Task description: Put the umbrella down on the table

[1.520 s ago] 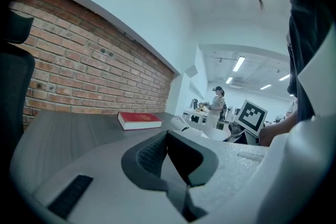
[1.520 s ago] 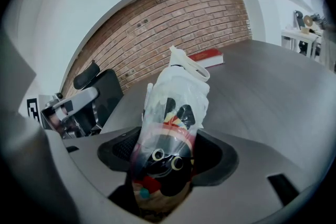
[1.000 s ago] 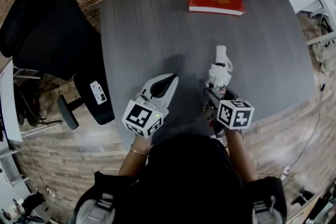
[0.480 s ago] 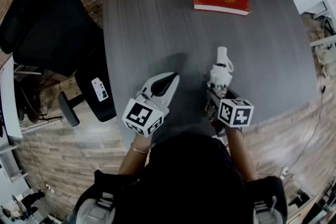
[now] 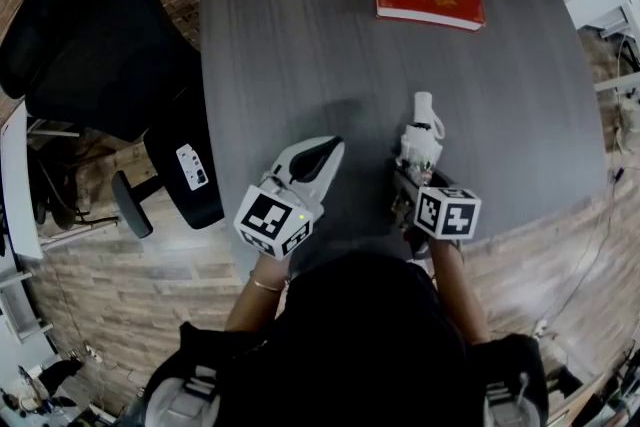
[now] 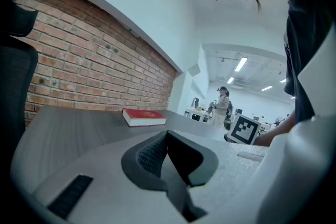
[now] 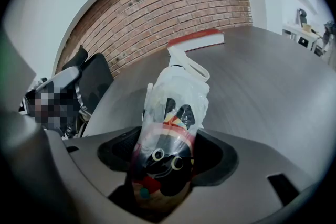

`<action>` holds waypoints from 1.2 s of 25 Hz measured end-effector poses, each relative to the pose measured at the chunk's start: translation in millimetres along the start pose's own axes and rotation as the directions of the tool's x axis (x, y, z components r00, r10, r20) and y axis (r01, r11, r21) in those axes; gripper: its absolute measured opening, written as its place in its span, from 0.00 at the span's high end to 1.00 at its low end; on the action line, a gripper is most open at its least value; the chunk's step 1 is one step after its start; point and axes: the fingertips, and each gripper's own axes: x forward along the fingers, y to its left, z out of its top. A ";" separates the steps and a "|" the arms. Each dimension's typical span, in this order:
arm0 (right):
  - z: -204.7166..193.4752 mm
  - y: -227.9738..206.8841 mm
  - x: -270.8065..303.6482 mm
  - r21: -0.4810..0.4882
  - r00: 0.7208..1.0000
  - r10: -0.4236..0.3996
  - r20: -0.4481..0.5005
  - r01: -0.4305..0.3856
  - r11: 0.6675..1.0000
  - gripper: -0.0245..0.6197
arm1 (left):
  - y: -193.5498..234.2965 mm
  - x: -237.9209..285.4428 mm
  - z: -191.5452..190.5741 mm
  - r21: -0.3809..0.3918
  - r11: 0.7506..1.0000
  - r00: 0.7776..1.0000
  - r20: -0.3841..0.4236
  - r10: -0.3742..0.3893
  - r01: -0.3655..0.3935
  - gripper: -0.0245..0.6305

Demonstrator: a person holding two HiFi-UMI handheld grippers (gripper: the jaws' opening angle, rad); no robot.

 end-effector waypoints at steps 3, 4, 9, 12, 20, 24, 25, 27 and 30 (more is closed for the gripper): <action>-2.9 -0.6 1.8 0.001 1.000 -0.002 -0.010 0.002 1.000 0.51 | 0.5 -0.6 -0.7 -0.004 1.000 1.000 -0.002 -0.004 0.004 0.96; -3.5 -0.4 2.4 0.000 1.000 -0.001 -0.013 0.001 1.000 0.51 | 0.5 -0.6 -1.0 -0.004 1.000 1.000 -0.003 -0.007 0.007 0.96; -6.8 1.8 7.7 -0.004 1.000 -0.001 -0.030 0.001 1.000 0.51 | 4.9 -2.5 -0.5 -0.005 1.000 1.000 0.009 0.003 -0.003 0.96; -10.4 1.3 10.4 -0.015 0.999 -0.009 -0.044 0.008 1.000 0.50 | 5.6 -3.2 3.1 -0.004 1.000 1.000 0.025 0.005 -0.005 0.96; -12.1 1.0 13.5 -0.019 0.998 -0.017 -0.054 0.016 1.000 0.50 | 1.8 -1.4 2.6 -0.015 1.000 1.000 0.024 -0.021 0.021 0.96; -13.7 0.6 13.8 -0.026 0.998 -0.023 -0.060 0.021 0.999 0.50 | -0.2 -1.4 3.5 -0.016 1.000 0.999 0.026 -0.027 0.027 0.96; -13.8 0.4 14.1 -0.029 0.998 -0.023 -0.062 0.021 0.999 0.50 | 0.0 -1.5 3.2 -0.014 1.000 0.999 0.026 -0.027 0.027 0.96; -14.1 0.8 14.5 -0.042 0.998 -0.026 -0.065 0.023 0.999 0.50 | -0.3 -1.9 2.8 -0.011 1.000 0.999 0.028 -0.028 0.028 0.96; -16.7 1.3 16.0 -0.069 0.997 -0.035 -0.071 0.030 0.997 0.49 | -2.4 -2.1 2.8 -0.009 0.999 0.999 0.029 -0.031 0.031 0.96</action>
